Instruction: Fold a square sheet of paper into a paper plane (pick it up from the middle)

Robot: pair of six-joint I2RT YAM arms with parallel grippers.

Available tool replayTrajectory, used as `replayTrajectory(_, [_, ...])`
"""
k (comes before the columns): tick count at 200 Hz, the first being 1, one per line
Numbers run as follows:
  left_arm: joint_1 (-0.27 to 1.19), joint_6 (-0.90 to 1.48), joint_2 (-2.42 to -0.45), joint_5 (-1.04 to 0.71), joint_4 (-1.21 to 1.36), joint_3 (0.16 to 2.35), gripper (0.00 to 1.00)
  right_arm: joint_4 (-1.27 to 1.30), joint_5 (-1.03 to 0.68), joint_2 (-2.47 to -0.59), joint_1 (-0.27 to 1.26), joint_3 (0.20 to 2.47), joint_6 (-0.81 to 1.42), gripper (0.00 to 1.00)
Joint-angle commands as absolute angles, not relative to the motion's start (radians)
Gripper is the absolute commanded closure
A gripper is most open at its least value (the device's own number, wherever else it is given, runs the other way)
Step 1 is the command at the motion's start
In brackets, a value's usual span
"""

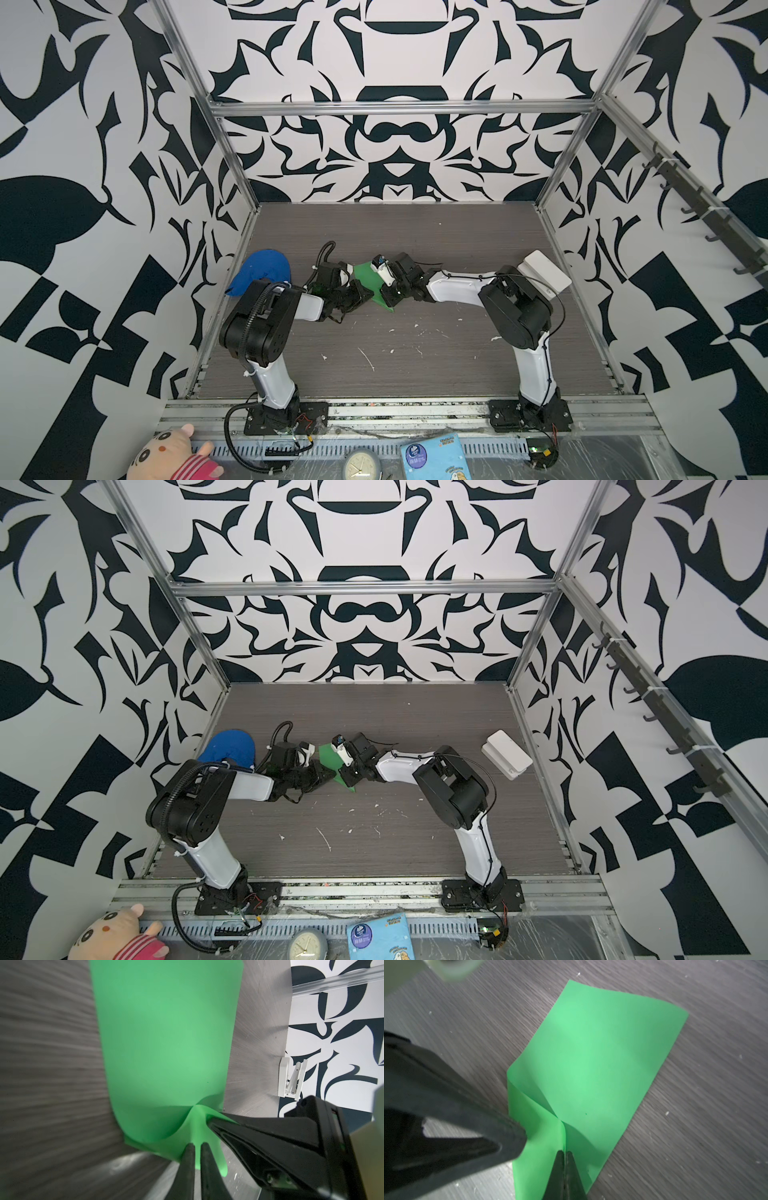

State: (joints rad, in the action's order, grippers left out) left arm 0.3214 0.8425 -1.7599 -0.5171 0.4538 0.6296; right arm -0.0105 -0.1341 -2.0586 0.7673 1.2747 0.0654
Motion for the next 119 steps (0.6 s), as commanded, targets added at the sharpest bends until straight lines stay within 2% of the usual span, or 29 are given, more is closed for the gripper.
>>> replayTrajectory(1, [0.313, 0.830, -1.790, -0.496, 0.425, 0.624, 0.90, -0.071, -0.127, -2.070, 0.764, 1.282, 0.074, 1.00])
replayTrajectory(75, [0.313, 0.814, -1.809, -0.467, 0.307, 0.655, 0.95, -0.080, -0.139, -2.057, 0.764, 1.299, 0.092, 1.00])
replayTrajectory(97, [0.313, 0.800, -1.803, -0.454, 0.245, 0.675, 0.97, -0.093, -0.162, -2.007, 0.759, 1.320, 0.146, 0.93])
replayTrajectory(119, [0.313, 0.780, -1.797, -0.436, 0.184, 0.696, 0.97, -0.123, -0.172, -1.936, 0.742, 1.331, 0.235, 0.81])
